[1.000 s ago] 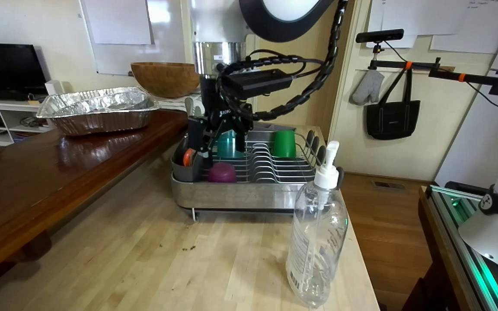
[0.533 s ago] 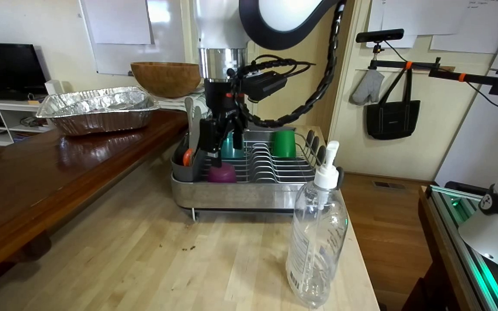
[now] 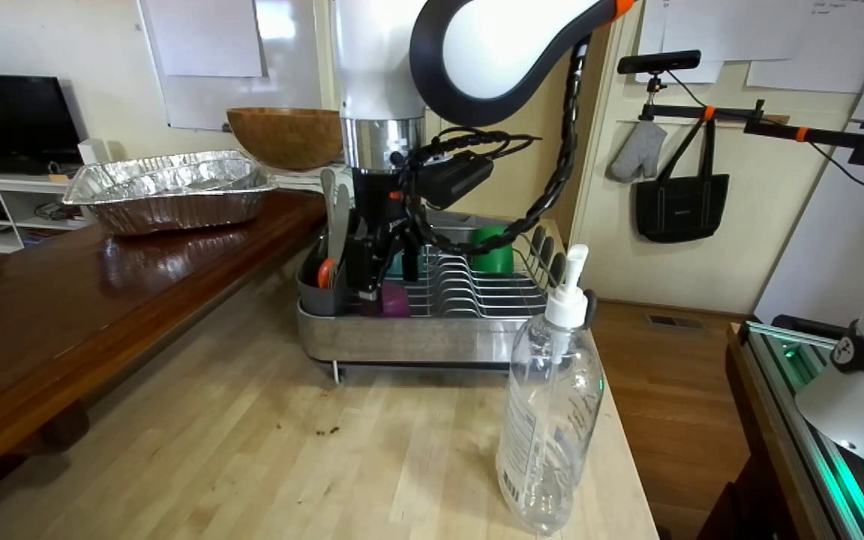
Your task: Make the clear bottle stand straight, and then place the clear cup next to it
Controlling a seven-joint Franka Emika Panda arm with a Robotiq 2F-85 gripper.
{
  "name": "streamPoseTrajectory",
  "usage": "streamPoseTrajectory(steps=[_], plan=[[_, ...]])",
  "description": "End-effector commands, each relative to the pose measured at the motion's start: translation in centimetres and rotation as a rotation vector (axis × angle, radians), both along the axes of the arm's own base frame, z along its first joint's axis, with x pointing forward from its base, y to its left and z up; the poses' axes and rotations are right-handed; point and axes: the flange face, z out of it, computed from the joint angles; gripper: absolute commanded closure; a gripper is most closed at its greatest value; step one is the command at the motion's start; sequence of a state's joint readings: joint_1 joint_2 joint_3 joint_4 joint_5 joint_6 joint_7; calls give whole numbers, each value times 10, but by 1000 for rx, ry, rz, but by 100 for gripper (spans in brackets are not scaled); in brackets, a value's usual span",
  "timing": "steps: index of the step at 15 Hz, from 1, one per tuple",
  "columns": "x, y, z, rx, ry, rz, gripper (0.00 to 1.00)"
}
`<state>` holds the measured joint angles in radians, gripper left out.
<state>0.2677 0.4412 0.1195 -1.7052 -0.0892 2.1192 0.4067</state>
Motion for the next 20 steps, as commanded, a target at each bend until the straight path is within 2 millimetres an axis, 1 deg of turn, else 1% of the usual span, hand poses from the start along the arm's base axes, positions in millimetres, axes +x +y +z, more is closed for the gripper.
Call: streamPoseTrajectory(steps=[1,6,10,11,12,14,15,16,19,20], plan=[[8,-3,-5,30,-35,-70,0],[16,-5,-4,59,-63,-157,0],[16,-8,-9,40,-58,-191,0],[17,-9,-11,35,-51,-200,17],[17,-10,-13,29,-48,-207,28],[17,-11,-17,23,-43,-220,42],[17,-11,-18,21,-41,-226,51],[17,-11,-16,19,-44,-235,58],[14,-14,-10,-7,-28,-289,58],[11,-18,-2,-18,-15,-319,58]])
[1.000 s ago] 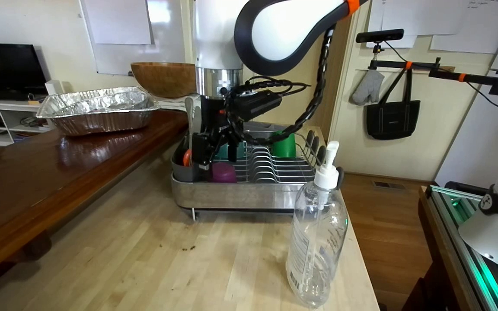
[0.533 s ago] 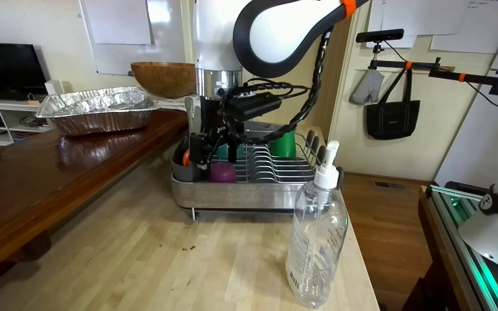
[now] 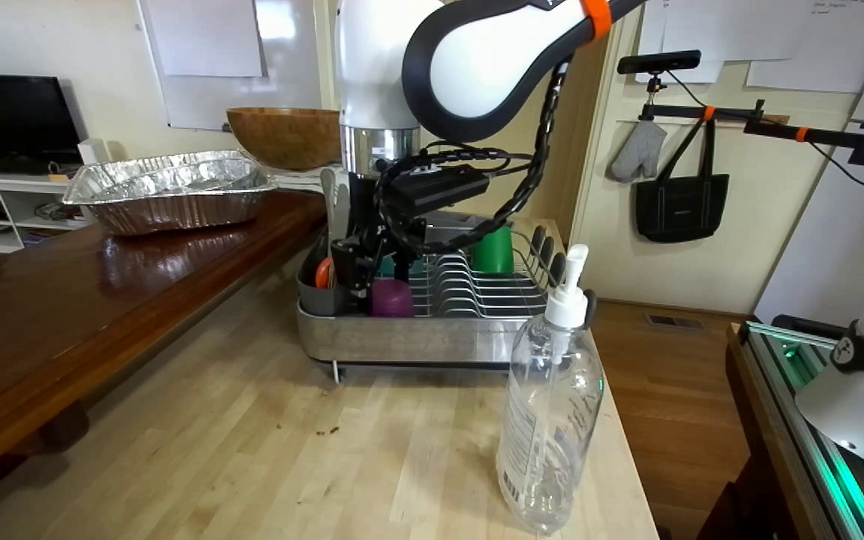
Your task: Make the clear bottle stand straight, and then place the clear cup next to it
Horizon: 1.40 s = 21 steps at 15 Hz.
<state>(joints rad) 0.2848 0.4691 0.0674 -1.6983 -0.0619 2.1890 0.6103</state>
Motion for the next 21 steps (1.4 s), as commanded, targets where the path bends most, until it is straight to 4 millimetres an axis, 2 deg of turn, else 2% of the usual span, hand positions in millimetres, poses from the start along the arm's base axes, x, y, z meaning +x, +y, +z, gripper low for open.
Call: streamPoseTrajectory(steps=[1,5,8,11,13,16,21], plan=[[-7,-8,16,-42,43,-89,58],[-19,-28,63,-28,7,-156,58],[-29,-30,101,23,-56,-165,58],[-37,-23,135,115,-111,-136,58],[-43,-7,148,164,-121,-76,58],[-53,22,151,222,-92,55,58],[-66,75,122,214,-10,233,58]])
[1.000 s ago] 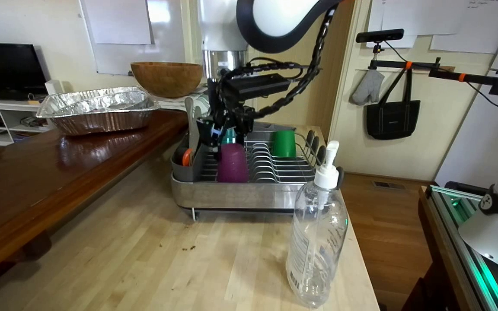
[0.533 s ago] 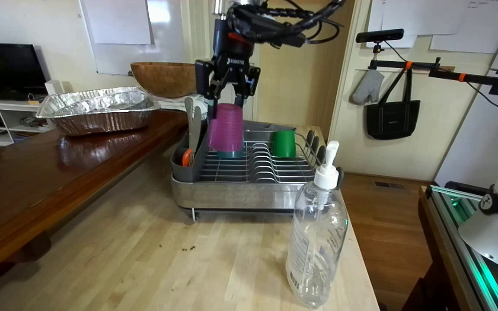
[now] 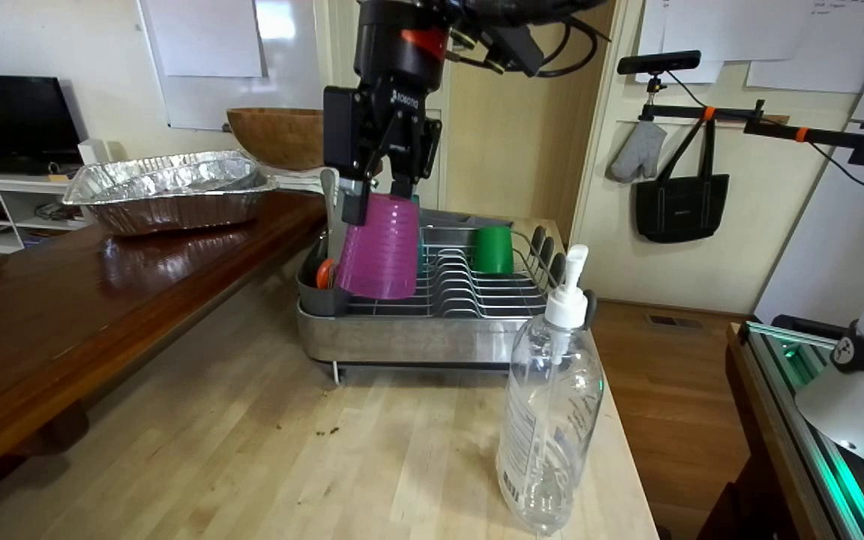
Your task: Make the clear bottle stand straight, and then place the clear cup next to it
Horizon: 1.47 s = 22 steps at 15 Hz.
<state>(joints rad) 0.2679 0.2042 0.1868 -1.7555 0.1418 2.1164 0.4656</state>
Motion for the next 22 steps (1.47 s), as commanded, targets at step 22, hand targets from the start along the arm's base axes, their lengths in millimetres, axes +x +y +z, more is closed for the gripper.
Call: streamPoseTrajectory(steps=[22], plan=[[15,138,-167,-228,118,106,58]])
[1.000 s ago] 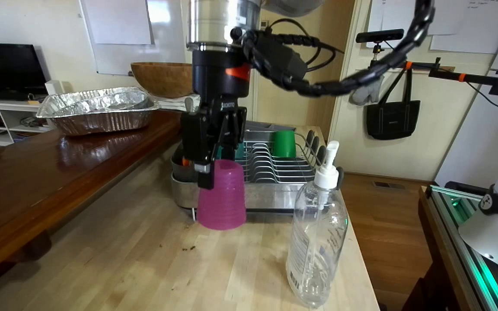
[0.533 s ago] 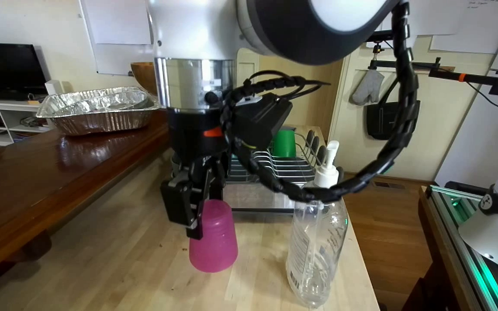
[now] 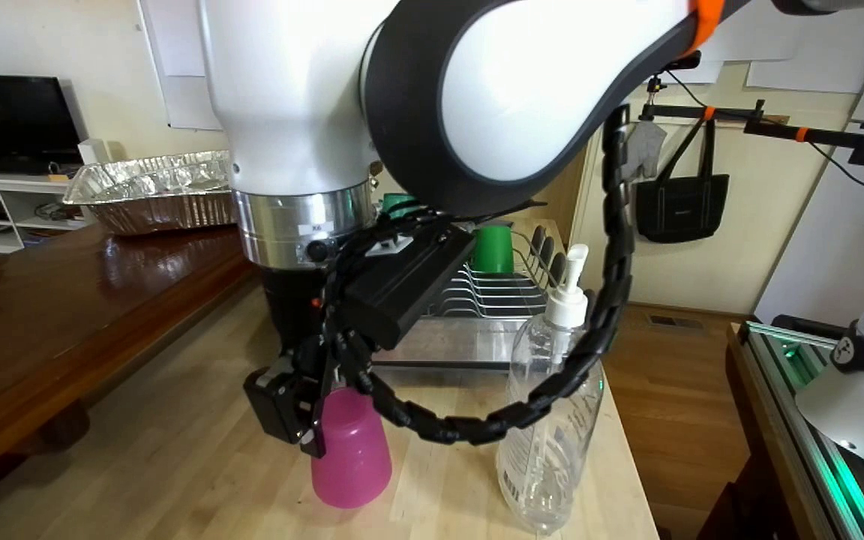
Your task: Make the clear bottle stand straight, and then place the clear cup next to it
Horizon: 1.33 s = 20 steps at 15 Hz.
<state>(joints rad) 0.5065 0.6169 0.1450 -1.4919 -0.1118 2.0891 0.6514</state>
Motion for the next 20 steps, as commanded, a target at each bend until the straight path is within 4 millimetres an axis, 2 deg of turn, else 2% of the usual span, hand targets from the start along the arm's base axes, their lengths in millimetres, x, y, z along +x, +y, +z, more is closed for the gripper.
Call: streamPoseTrajectory(steps=[1,5,6,7,8,9,10,12,13,17,18,20], plan=[[10,5,-15,8,58,-8,58],[13,6,-26,5,87,-11,58],[13,5,-27,-4,94,-10,45],[13,4,-24,-9,99,-13,8],[13,2,-19,-19,98,-19,8],[12,-5,-5,-27,110,-30,1],[10,-12,10,-27,126,-29,0],[7,-44,55,-20,113,-45,0],[8,-55,70,-8,103,-60,0],[13,-119,148,154,5,-110,1],[28,-88,129,91,24,-103,1],[25,-117,157,129,4,-116,0]])
